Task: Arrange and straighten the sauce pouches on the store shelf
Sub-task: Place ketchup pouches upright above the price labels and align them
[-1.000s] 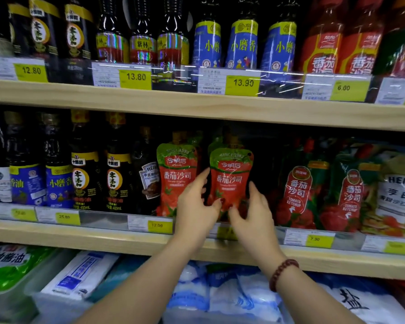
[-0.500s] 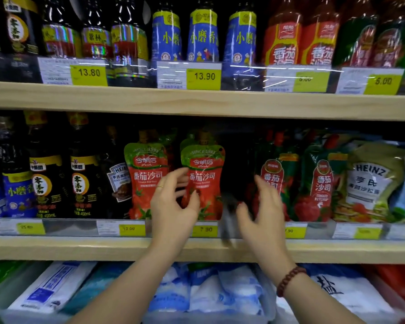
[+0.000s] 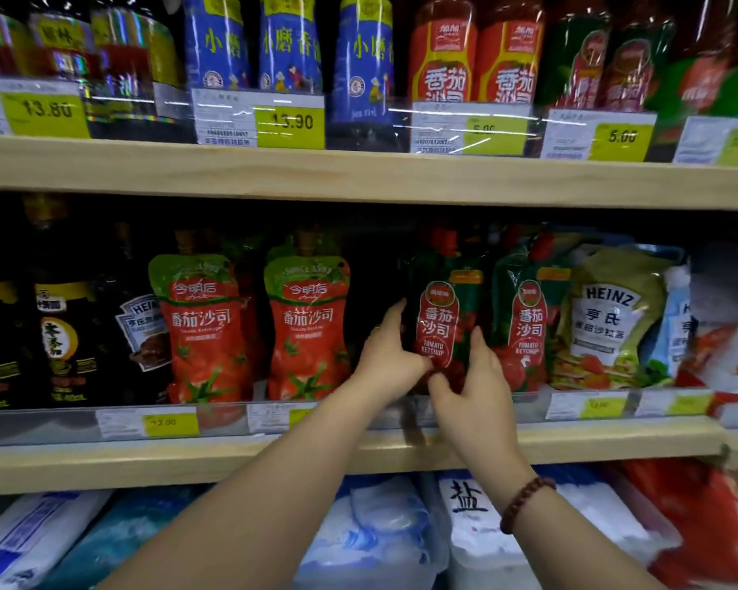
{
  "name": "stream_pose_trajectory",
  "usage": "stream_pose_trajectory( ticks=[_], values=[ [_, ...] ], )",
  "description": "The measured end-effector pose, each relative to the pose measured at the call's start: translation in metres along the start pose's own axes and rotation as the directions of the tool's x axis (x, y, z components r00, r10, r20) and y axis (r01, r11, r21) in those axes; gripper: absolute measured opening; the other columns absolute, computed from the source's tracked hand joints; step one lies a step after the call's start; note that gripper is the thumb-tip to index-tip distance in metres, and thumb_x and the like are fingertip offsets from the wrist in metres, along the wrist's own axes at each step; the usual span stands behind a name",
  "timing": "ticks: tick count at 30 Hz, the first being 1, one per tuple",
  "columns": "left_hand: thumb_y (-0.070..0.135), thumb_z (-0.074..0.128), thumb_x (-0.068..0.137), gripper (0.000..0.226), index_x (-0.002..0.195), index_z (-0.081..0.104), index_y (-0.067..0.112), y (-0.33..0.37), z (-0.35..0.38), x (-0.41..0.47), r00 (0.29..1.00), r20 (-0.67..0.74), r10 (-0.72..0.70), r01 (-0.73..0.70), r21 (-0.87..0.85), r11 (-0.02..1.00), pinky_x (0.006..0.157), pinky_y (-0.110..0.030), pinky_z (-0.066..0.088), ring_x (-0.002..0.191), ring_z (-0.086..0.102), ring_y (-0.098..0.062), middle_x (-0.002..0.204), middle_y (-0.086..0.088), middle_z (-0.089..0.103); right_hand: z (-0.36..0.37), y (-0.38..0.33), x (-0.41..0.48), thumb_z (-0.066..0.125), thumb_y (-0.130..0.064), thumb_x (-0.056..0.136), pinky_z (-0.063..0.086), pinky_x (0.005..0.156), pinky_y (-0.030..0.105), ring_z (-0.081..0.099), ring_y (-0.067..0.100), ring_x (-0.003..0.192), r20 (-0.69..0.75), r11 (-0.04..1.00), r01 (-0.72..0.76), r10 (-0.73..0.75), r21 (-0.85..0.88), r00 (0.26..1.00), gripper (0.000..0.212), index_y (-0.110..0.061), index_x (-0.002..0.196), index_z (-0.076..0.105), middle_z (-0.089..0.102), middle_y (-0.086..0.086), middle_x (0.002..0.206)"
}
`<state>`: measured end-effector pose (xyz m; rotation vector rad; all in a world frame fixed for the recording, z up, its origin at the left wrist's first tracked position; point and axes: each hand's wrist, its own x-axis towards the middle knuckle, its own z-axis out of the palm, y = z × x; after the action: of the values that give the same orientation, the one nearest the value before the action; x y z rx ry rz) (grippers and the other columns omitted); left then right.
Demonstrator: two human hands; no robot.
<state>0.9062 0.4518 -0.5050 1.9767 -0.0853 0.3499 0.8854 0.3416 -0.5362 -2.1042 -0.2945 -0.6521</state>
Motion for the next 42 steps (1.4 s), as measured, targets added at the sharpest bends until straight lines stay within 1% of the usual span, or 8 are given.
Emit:
stream_pose_trajectory(
  ticks=[7,11,17,24,29,33,37,42],
  values=[
    [0.016,0.076,0.072,0.091,0.145,0.023,0.027,-0.005,-0.001,-0.001,1.0,0.025,-0.017,0.018,-0.049,0.999,0.099,-0.034,0.042,0.123,0.045,-0.02,0.137,-0.007,0.046,-0.004,0.004,0.004,0.056,-0.017,0.085,0.031,0.095,0.023,0.039,0.017,0.126,0.038,0.999,0.032,-0.033,0.015,0.999,0.074,-0.015,0.147,0.016,0.039,0.005,0.143],
    [0.021,0.075,0.073,0.083,0.142,0.03,0.03,-0.008,-0.003,-0.008,0.998,-0.016,0.054,-0.054,-0.013,0.998,0.086,-0.027,0.044,0.104,0.048,-0.01,0.117,0.002,0.05,-0.012,0.007,0.014,0.056,-0.017,0.085,0.035,0.092,0.022,0.045,0.016,0.12,0.067,0.998,0.039,-0.042,0.05,0.997,0.07,-0.014,0.146,0.02,0.045,0.007,0.138],
    [0.012,0.073,0.072,0.081,0.14,0.033,0.03,-0.012,-0.004,-0.014,0.995,-0.042,0.09,-0.089,0.019,0.996,0.092,-0.032,0.048,0.105,0.054,-0.013,0.117,0.0,0.054,-0.016,0.015,0.021,0.056,-0.015,0.084,0.039,0.075,0.017,0.045,0.0,0.084,0.109,0.995,0.045,-0.055,0.09,0.993,0.067,-0.022,0.144,0.026,0.057,0.003,0.12],
    [0.012,0.072,0.074,0.077,0.139,0.035,0.028,-0.009,-0.002,-0.016,0.993,-0.073,0.089,-0.088,0.014,0.996,0.09,-0.027,0.047,0.108,0.052,-0.011,0.12,0.002,0.052,-0.015,0.017,0.02,0.056,-0.014,0.085,0.04,0.081,0.019,0.045,0.001,0.088,0.114,0.994,0.034,-0.046,0.1,0.992,0.066,-0.02,0.144,0.027,0.054,0.003,0.126],
    [0.009,0.065,0.08,0.049,0.12,0.05,0.032,0.011,0.007,-0.031,0.891,-0.37,0.264,-0.304,-0.052,0.951,0.089,-0.016,0.045,0.107,0.051,0.001,0.118,0.009,0.053,-0.038,0.023,0.019,0.057,-0.011,0.083,0.044,0.096,0.033,0.05,0.01,0.113,-0.079,0.993,0.062,-0.054,0.105,0.995,0.055,-0.018,0.136,0.042,0.053,0.0,0.129],
    [0.006,0.061,0.081,0.052,0.12,0.049,0.038,0.028,0.035,-0.034,0.939,-0.174,0.297,-0.321,-0.129,0.938,0.092,-0.014,0.043,0.109,0.05,0.005,0.121,0.013,0.052,-0.067,0.042,0.03,0.059,-0.011,0.081,0.047,0.094,0.043,0.051,0.017,0.11,-0.246,0.997,0.009,0.009,0.071,0.969,0.052,-0.015,0.131,0.046,0.05,-0.002,0.118],
    [0.007,0.061,0.083,0.062,0.137,0.039,0.029,0.034,0.067,-0.023,0.971,-0.056,0.231,-0.237,-0.219,0.946,0.099,-0.015,0.035,0.122,0.042,0.001,0.135,0.01,0.045,-0.076,0.058,0.041,0.058,-0.014,0.081,0.048,0.094,0.043,0.054,0.021,0.11,-0.152,0.994,-0.077,0.088,0.081,0.984,0.053,-0.018,0.132,0.044,0.056,0.004,0.122],
    [0.01,0.062,0.083,0.076,0.144,0.024,0.033,0.033,0.092,-0.013,0.987,-0.089,0.135,-0.151,-0.216,0.965,0.112,-0.03,0.029,0.135,0.03,-0.008,0.146,0.011,0.031,-0.078,0.066,0.05,0.058,-0.017,0.083,0.049,0.094,0.042,0.056,0.016,0.11,-0.02,0.987,-0.086,0.09,0.136,0.996,0.053,-0.022,0.134,0.043,0.059,0.0,0.122]
  ],
)
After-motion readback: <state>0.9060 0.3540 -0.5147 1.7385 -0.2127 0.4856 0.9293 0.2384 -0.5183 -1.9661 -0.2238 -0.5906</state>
